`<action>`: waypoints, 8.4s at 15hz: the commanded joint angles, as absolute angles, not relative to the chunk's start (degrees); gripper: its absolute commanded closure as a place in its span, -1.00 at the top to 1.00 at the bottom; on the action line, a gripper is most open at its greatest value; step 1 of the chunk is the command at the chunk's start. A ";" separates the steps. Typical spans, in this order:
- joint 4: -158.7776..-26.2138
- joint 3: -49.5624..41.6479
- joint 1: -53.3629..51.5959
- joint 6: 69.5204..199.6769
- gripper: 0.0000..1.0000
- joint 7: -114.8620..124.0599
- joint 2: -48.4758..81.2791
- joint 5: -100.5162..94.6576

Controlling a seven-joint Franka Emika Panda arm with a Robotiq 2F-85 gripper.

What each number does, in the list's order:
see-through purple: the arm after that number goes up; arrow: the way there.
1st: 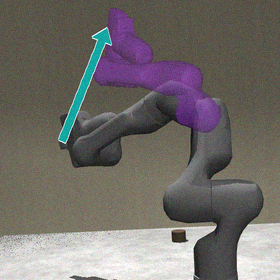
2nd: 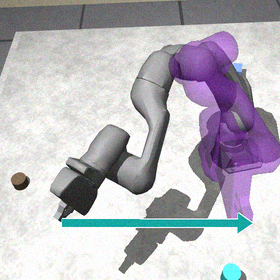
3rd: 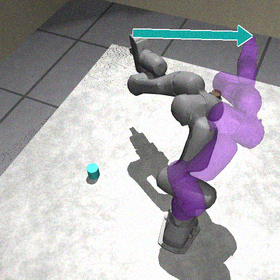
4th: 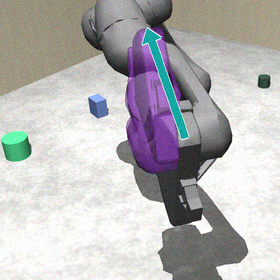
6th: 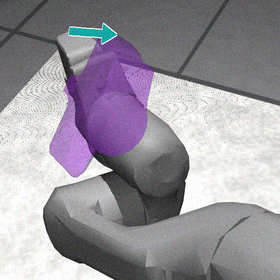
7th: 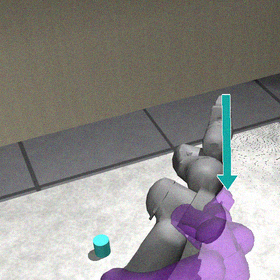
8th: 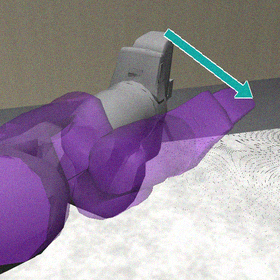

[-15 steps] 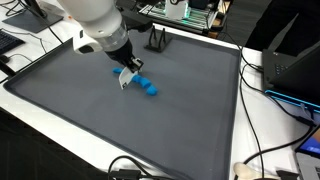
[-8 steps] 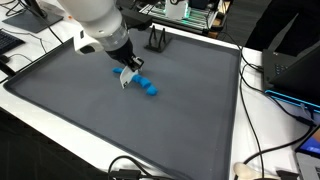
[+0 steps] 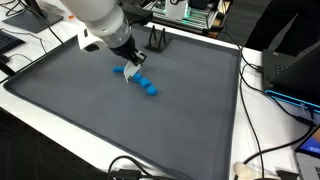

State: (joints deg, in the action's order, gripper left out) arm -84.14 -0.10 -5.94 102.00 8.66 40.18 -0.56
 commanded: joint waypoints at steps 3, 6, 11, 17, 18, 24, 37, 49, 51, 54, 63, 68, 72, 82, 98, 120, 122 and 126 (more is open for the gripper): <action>-87.21 -0.09 -5.62 103.88 -0.98 8.62 36.86 -1.12; -87.24 -0.22 -5.54 103.89 -0.98 8.67 35.65 -1.30; -87.13 -0.97 -5.12 104.55 -0.98 8.72 34.58 -2.34; -87.34 -1.28 -4.03 107.33 -0.98 7.84 35.51 -2.33; -87.59 -1.14 -3.82 107.69 -0.98 7.62 35.57 -2.03; -89.52 -1.07 -3.69 109.65 -0.98 7.00 35.69 -2.01; -91.71 -0.98 -3.76 111.40 -0.98 4.97 37.11 -2.65; -92.85 -0.89 -3.37 110.86 -0.98 3.25 37.18 -2.25; -93.22 -0.78 -3.10 110.57 -0.98 2.60 36.82 -2.12; -93.93 -0.52 -2.86 109.92 -0.98 0.81 36.41 -2.21; -95.79 -0.56 -3.11 107.73 -0.98 -0.56 35.02 -2.50; -97.03 -0.84 -3.08 109.48 -0.98 1.48 33.49 -2.03; -97.33 -0.79 -3.42 109.02 -0.98 1.65 32.82 -2.59; -98.73 -0.88 -3.71 107.66 -0.98 4.26 28.58 -1.90; -110.24 -2.51 -2.74 103.16 -0.98 34.89 17.94 17.33; -138.70 -3.96 1.99 123.56 -0.98 45.22 5.38 35.09; -139.89 -3.94 1.94 125.00 -0.98 46.16 4.73 35.04; -141.65 -3.72 1.79 128.08 -0.98 48.32 3.76 34.67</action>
State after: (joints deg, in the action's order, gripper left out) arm -138.65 -3.91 1.79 125.07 46.76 6.15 33.62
